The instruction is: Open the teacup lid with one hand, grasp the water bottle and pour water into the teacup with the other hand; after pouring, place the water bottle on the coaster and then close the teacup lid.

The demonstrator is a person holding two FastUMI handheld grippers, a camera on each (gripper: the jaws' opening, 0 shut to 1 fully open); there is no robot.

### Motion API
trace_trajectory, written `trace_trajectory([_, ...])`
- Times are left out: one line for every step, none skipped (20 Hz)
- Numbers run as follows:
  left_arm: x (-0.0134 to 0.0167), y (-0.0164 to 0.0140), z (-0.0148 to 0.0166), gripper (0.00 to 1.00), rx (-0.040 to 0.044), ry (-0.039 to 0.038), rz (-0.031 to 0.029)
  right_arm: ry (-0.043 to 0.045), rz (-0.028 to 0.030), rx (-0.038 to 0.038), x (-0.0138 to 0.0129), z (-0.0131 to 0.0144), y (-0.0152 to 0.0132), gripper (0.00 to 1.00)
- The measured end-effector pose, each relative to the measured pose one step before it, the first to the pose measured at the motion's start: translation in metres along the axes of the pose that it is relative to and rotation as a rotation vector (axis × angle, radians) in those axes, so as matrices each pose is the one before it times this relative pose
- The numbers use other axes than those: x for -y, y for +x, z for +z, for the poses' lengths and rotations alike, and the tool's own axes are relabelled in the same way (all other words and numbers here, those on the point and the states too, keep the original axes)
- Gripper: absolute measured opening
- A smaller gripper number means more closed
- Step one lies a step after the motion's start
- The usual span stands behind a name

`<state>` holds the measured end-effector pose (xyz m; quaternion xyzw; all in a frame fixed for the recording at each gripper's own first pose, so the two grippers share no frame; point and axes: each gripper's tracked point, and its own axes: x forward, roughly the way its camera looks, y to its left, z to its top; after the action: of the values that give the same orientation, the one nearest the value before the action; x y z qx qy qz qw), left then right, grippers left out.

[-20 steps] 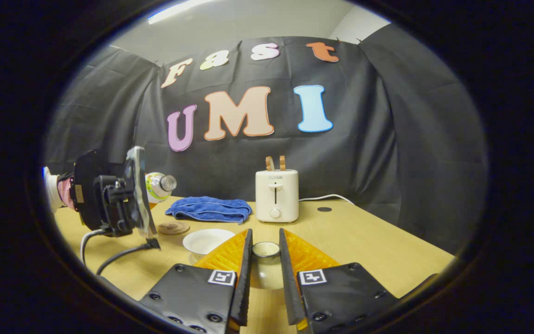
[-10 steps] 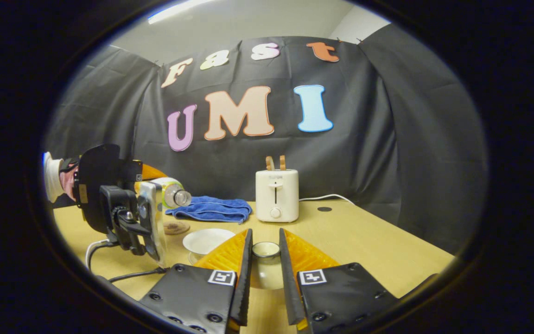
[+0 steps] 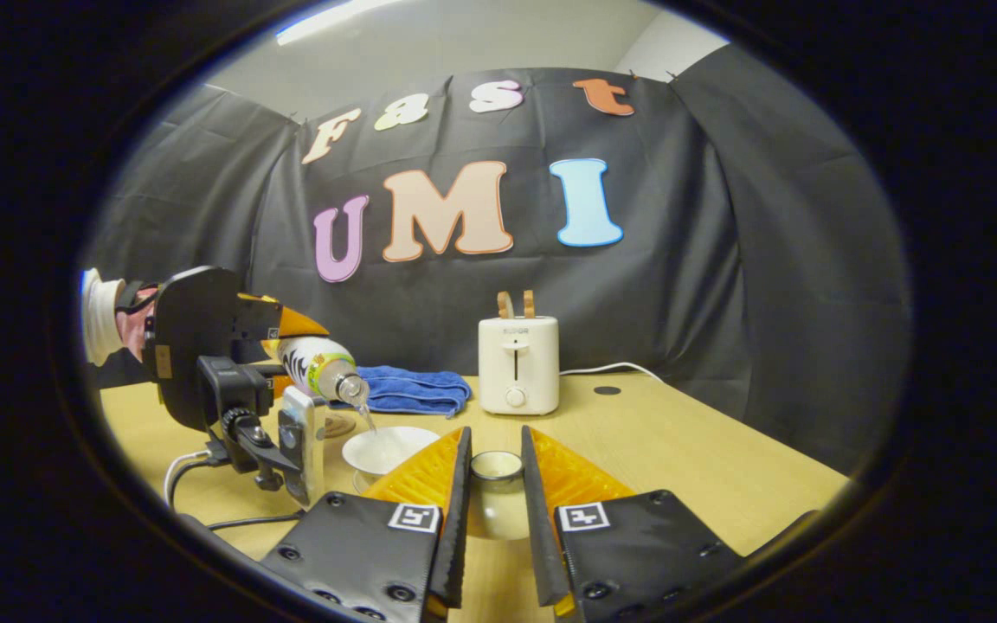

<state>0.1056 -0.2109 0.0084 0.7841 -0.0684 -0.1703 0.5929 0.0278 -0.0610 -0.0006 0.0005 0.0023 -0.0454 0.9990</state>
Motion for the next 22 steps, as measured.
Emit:
trace_trajectory([-0.00176, 0.00007, 0.00029, 0.48, 0.00122, 0.01762, -0.00081, -0.00020, 0.00029, -0.00018, 0.00002, 0.00049, -0.00004, 0.35])
trace_trajectory([-0.00084, 0.00047, -0.00015, 0.48, 0.00015, 0.01643, -0.00189, 0.00016, 0.00187, 0.00004, -0.00025, -0.00008, 0.00016, 0.35])
trace_trajectory([-0.00109, 0.00037, -0.00082, 0.48, 0.00122, 0.01584, -0.00216, 0.00009, 0.00275, 0.00008, -0.00066, 0.00024, 0.00025, 0.35])
trace_trajectory([-0.00133, 0.00077, 0.00058, 0.48, 0.00183, 0.01488, -0.00159, 0.00012, 0.00081, -0.00034, 0.00010, -0.00019, 0.00014, 0.35])
trace_trajectory([-0.00206, -0.00028, -0.00014, 0.48, 0.00091, 0.01325, 0.00253, -0.00049, 0.00030, 0.00000, 0.00008, -0.00011, -0.00004, 0.35])
trace_trajectory([-0.00164, 0.00058, -0.00020, 0.48, -0.00046, 0.01130, 0.00305, 0.00017, -0.00013, 0.00031, -0.00014, -0.00027, 0.00008, 0.35])
trace_trajectory([-0.00192, -0.00053, -0.00050, 0.48, -0.00125, 0.01396, 0.00417, 0.00051, -0.00017, 0.00075, -0.00007, 0.00061, 0.00018, 0.35])
trace_trajectory([-0.00329, -0.00067, 0.00024, 0.48, -0.00102, 0.02175, 0.00525, -0.00033, 0.00014, -0.00042, 0.00009, -0.00030, -0.00014, 0.35])
trace_trajectory([-0.00633, 0.00038, -0.00125, 0.49, -0.00203, 0.02285, 0.00437, 0.00006, -0.00011, 0.00028, 0.00007, 0.00016, -0.00008, 0.35])
trace_trajectory([-0.00532, 0.00334, -0.00193, 0.49, -0.00587, 0.01968, 0.00046, 0.00014, -0.00011, 0.00065, 0.00011, 0.00004, 0.00004, 0.35])
trace_trajectory([-0.00536, 0.00306, -0.00099, 0.49, -0.00355, 0.01739, 0.00138, -0.00021, 0.00003, -0.00054, 0.00027, -0.00020, 0.00021, 0.35])
trace_trajectory([-0.00439, 0.00205, -0.00088, 0.49, -0.00284, 0.01600, 0.00210, 0.00011, -0.00015, -0.00040, -0.00042, -0.00017, -0.00004, 0.35])
trace_trajectory([-0.00414, -0.00285, -0.00224, 0.49, -0.00501, 0.01426, 0.00353, 0.00008, -0.00001, 0.00041, -0.00022, 0.00088, 0.00003, 0.35])
trace_trajectory([-0.00529, -0.00050, -0.00157, 0.48, -0.00320, 0.01442, 0.00699, -0.00012, -0.00007, 0.00047, 0.00026, -0.00052, -0.00053, 0.35])
trace_trajectory([-0.00571, -0.00124, -0.00072, 0.48, -0.00088, 0.01650, 0.00669, -0.00001, -0.00024, -0.00013, -0.00025, 0.00008, 0.00015, 0.35])
trace_trajectory([-0.00512, -0.00021, -0.00072, 0.49, -0.00092, 0.01755, 0.00831, 0.00012, -0.00011, 0.00011, 0.00026, -0.00037, 0.00033, 0.35])
trace_trajectory([-0.00460, -0.00059, -0.00129, 0.49, -0.00111, 0.01767, 0.00582, -0.00019, -0.00005, -0.00013, -0.00007, 0.00025, 0.00005, 0.35])
trace_trajectory([-0.00278, 0.00060, -0.00013, 0.49, 0.00069, 0.01748, 0.00471, 0.00014, -0.00005, -0.00005, -0.00014, -0.00044, 0.00003, 0.35])
trace_trajectory([-0.00214, -0.00161, -0.00039, 0.49, -0.00063, 0.01421, 0.00168, 0.00002, -0.00012, -0.00002, -0.00002, 0.00039, 0.00002, 0.35])
trace_trajectory([-0.00158, 0.00047, 0.00085, 0.49, -0.00054, 0.01253, 0.00028, -0.00001, -0.00015, 0.00014, -0.00020, -0.00012, -0.00033, 0.35])
trace_trajectory([-0.00022, -0.00073, 0.00067, 0.49, -0.00095, 0.00852, 0.00028, -0.00048, 0.00186, -0.00059, -0.00017, 0.00016, 0.00027, 0.35])
trace_trajectory([0.00136, -0.00031, -0.00017, 0.49, -0.00003, 0.00887, -0.00131, 0.00112, 0.00211, -0.00033, -0.00082, 0.00009, -0.00058, 0.35])
